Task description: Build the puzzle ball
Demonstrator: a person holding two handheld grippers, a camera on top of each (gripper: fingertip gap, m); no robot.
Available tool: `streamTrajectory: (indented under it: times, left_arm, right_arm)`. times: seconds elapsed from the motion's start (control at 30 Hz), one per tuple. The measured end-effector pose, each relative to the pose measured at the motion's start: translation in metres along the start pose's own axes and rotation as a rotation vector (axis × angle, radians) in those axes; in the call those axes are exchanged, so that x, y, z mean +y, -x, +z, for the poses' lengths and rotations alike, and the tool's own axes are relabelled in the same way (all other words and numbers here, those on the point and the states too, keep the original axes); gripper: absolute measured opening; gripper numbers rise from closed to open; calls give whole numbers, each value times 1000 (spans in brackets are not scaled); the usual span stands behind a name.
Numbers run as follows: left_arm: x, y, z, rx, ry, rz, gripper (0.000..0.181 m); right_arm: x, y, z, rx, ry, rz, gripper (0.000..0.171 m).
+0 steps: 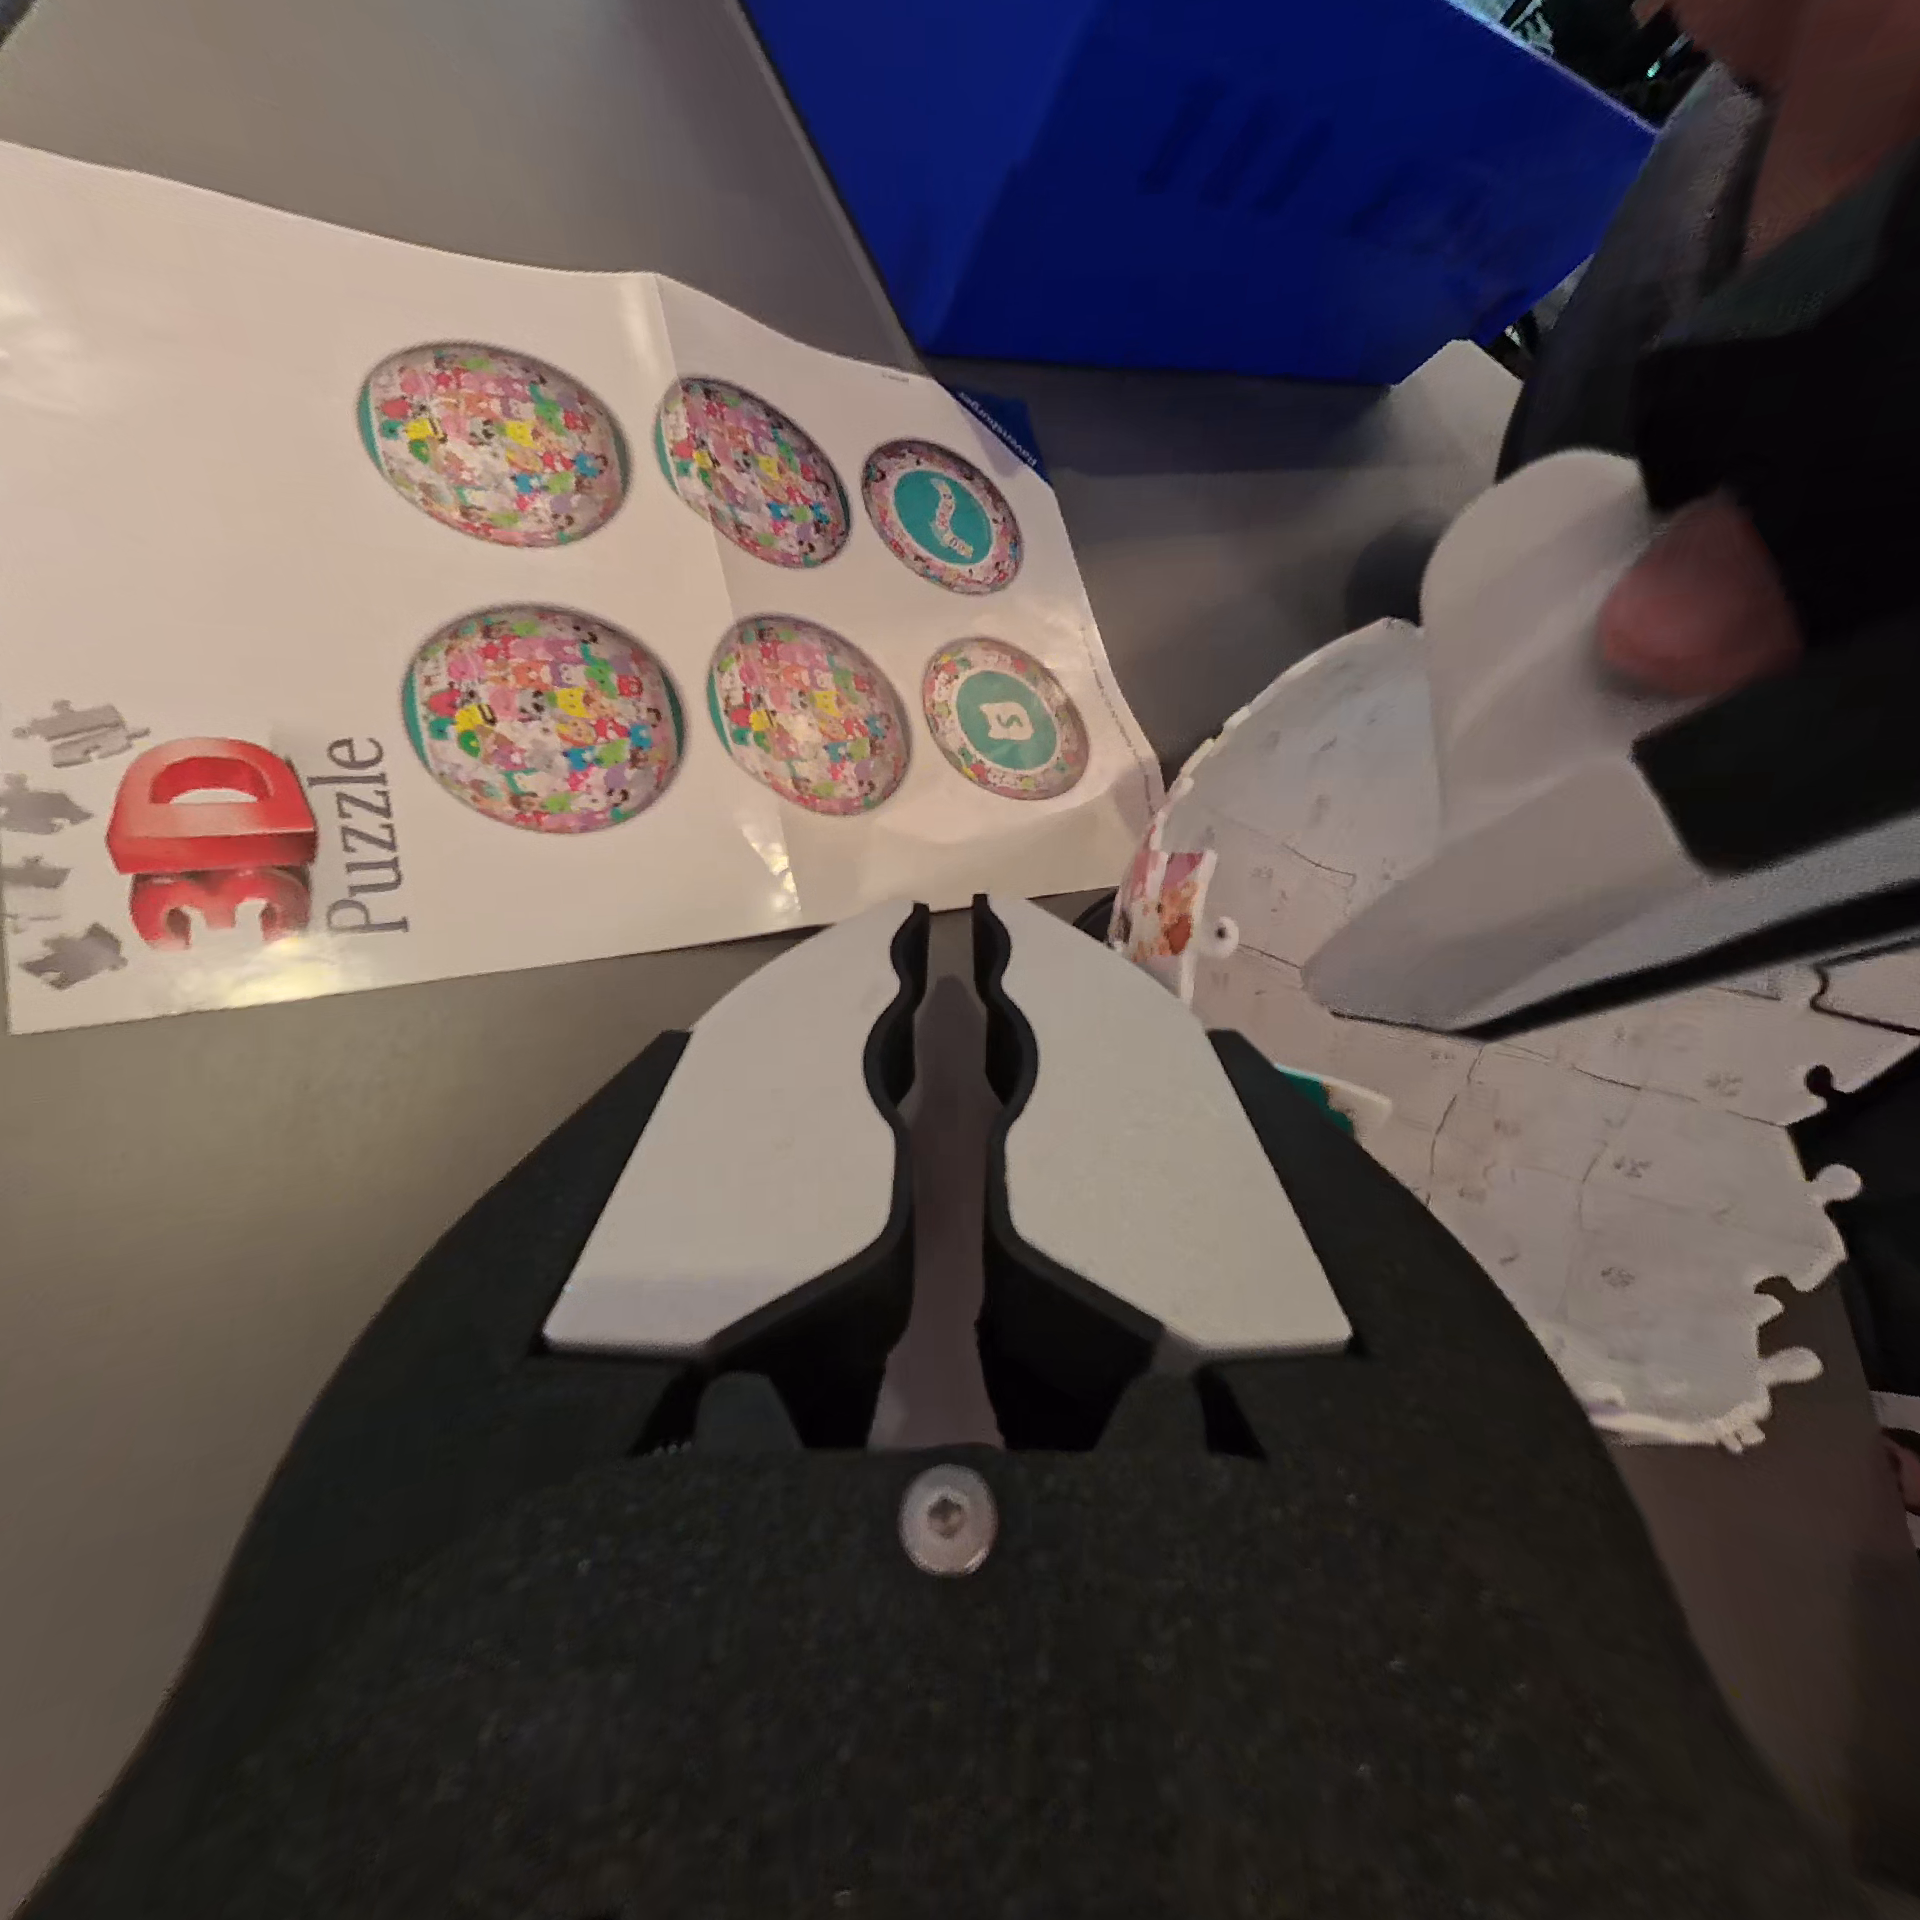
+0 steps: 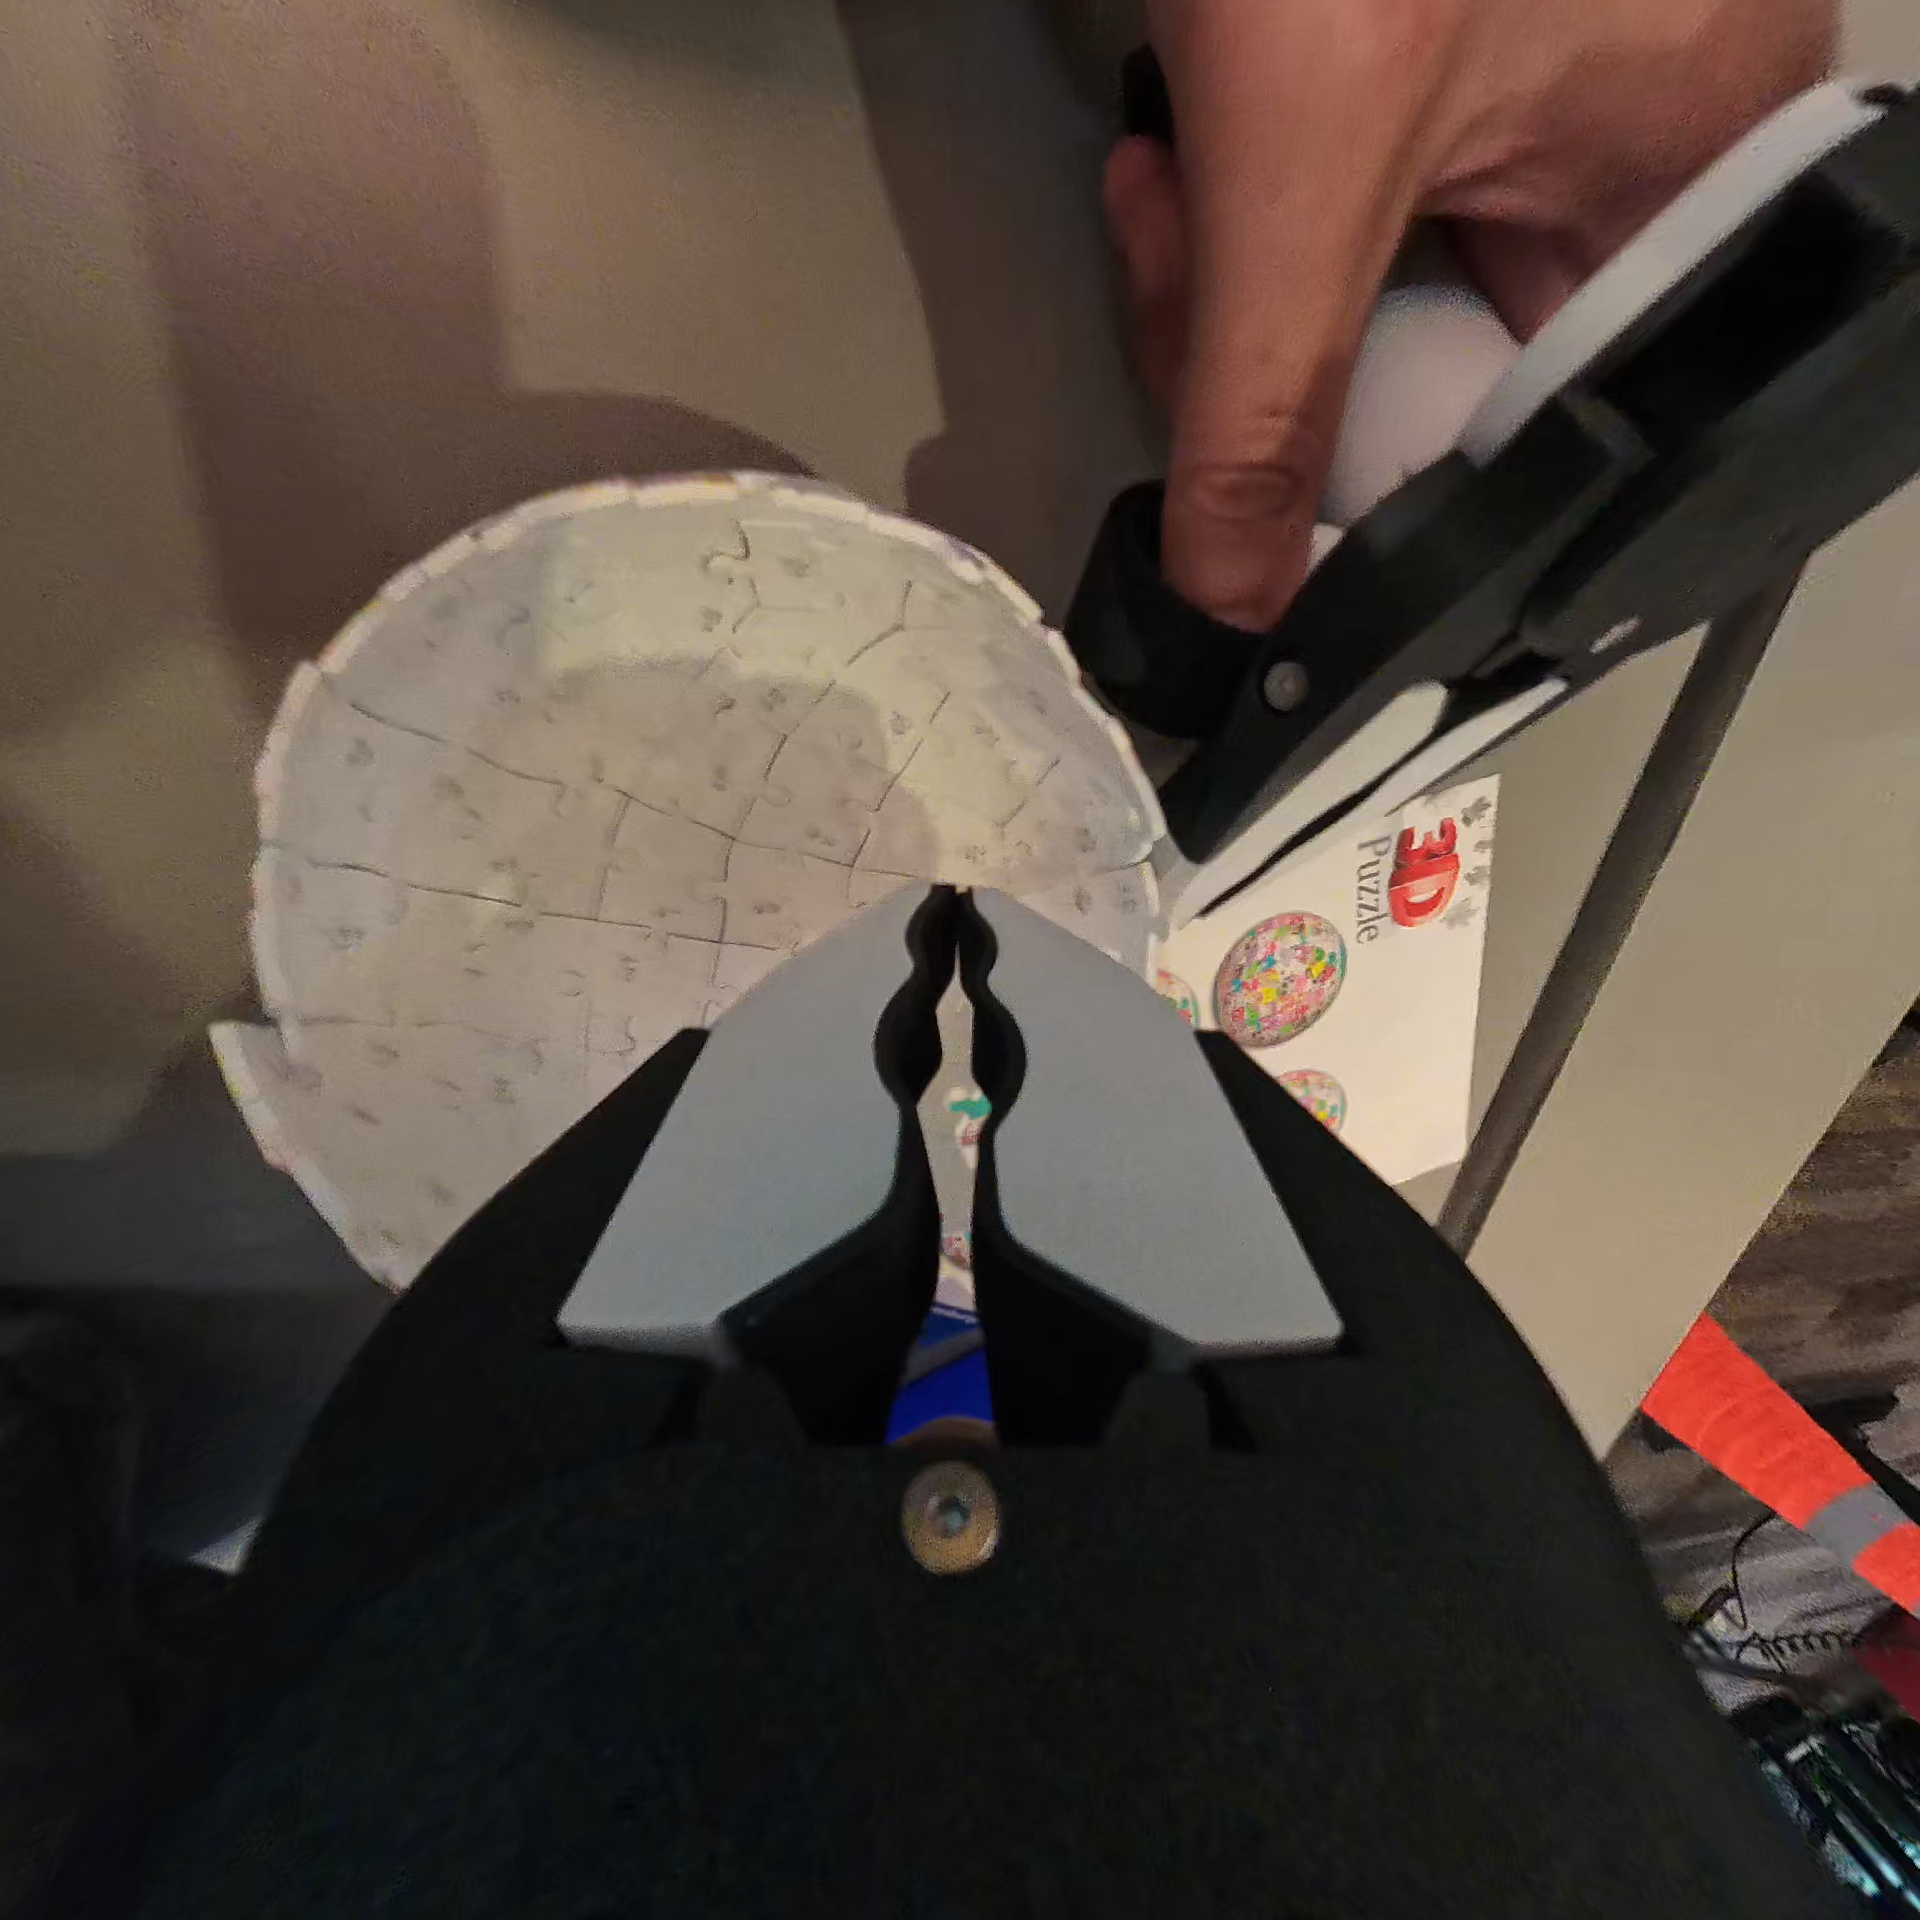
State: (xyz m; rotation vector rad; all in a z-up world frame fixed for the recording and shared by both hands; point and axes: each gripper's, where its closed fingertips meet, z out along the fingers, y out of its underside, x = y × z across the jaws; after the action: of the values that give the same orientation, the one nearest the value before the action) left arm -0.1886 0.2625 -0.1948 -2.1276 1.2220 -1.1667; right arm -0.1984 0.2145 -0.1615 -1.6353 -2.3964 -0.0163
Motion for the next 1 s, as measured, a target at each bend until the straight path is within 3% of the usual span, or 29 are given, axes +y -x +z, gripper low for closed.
streamTrajectory:
  times: [0.3, 0.4, 0.53, 0.7, 0.9, 1.0]
  left_arm:
    - [-2, 2, 6, 21, 18, 0, 7]
    - [-2, 3, 8, 28, 27, -2, 7]
    - [-1, 2, 9, 45, 27, -13, 8]
    - [-1, 7, 5, 58, 14, -53, 8]
    - [-6, 2, 0, 97, -34, -34, 7]
    - [-4, 0, 1, 101, -21, -21, 6]
  right_arm:
    - [5, -16, -11, 16, 81, 23, 0]
    - [1, -24, -24, 85, -12, -138, 0]
    - [-10, -22, -38, 178, -164, -203, 0]
    - [-3, -37, -102, 482, -270, 59, 0]
    - [6, -20, -140, 606, -416, 415, 0]
    - [7, -26, -135, 689, -323, 197, 0]
